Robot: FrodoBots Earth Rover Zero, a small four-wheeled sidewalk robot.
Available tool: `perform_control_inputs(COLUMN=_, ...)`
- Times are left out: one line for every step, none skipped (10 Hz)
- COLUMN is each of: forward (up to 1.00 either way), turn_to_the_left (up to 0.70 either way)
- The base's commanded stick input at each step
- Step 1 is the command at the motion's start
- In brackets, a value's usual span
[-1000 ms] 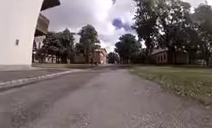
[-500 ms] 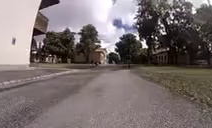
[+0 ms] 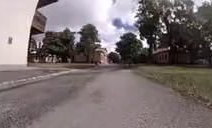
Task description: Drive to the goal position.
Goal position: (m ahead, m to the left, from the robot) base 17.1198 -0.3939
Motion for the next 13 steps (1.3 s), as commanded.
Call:
perform_control_inputs(forward=0.70, turn_to_the_left=0.00)
perform_control_inputs(forward=0.70, turn_to_the_left=0.00)
perform_control_inputs(forward=0.70, turn_to_the_left=0.00)
perform_control_inputs(forward=0.70, turn_to_the_left=0.00)
perform_control_inputs(forward=0.70, turn_to_the_left=0.00)
perform_control_inputs(forward=0.70, turn_to_the_left=0.00)
perform_control_inputs(forward=0.70, turn_to_the_left=0.00)
perform_control_inputs(forward=0.70, turn_to_the_left=0.00)
perform_control_inputs(forward=0.70, turn_to_the_left=0.00)
perform_control_inputs(forward=0.70, turn_to_the_left=0.00)
perform_control_inputs(forward=0.70, turn_to_the_left=0.00)
perform_control_inputs(forward=0.70, turn_to_the_left=0.00)
perform_control_inputs(forward=0.70, turn_to_the_left=0.00)
